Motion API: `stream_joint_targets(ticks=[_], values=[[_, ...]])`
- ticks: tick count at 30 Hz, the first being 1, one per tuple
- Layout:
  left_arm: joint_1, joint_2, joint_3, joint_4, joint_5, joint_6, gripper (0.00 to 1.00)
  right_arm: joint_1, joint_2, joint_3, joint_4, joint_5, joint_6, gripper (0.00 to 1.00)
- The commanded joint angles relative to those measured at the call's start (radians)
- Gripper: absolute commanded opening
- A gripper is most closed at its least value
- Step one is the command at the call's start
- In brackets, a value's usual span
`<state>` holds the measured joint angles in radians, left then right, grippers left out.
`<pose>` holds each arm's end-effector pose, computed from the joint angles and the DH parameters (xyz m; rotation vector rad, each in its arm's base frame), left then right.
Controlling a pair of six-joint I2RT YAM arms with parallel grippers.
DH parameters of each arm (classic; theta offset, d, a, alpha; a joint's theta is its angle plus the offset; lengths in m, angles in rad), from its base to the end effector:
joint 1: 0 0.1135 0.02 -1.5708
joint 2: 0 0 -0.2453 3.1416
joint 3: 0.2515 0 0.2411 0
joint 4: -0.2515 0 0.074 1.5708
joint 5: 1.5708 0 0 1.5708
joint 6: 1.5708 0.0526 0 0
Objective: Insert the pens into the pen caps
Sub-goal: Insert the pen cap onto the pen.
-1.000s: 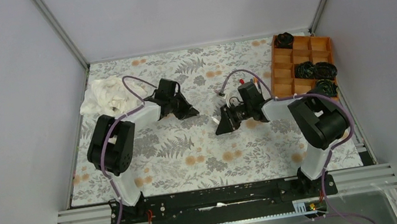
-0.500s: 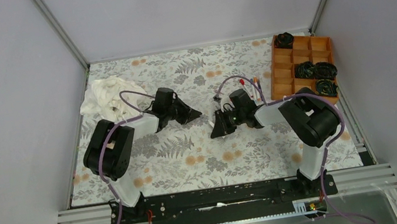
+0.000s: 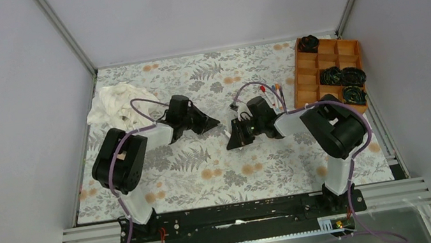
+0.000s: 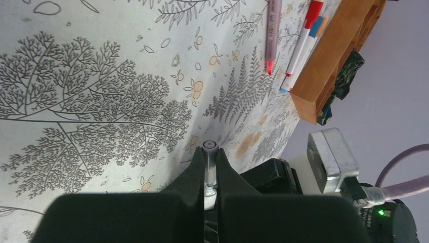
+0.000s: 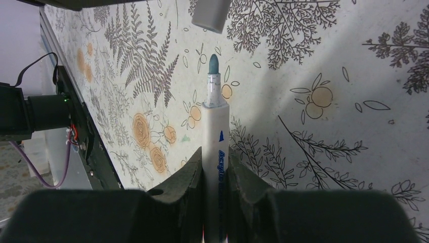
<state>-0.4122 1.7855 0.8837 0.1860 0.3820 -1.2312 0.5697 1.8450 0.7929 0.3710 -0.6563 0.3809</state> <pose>0.3191 -0.1609 0.1266 -0.8142 2.4437 -1.1939 0.2725 0.2127 0.1037 -0.6017 2.3056 1.2251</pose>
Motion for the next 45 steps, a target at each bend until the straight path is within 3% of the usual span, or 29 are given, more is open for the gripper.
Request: stream_joint_targets(ticks=[1, 45], values=[[0.003, 0.026, 0.001, 0.021, -0.005, 0.023, 0.0, 0.01, 0.017, 0.028, -0.01, -0.005, 0.004, 0.0], [-0.016, 0.032, 0.008, 0.03, -0.026, -0.005, 0.0, 0.012, 0.064, 0.048, -0.047, -0.045, 0.024, 0.0]])
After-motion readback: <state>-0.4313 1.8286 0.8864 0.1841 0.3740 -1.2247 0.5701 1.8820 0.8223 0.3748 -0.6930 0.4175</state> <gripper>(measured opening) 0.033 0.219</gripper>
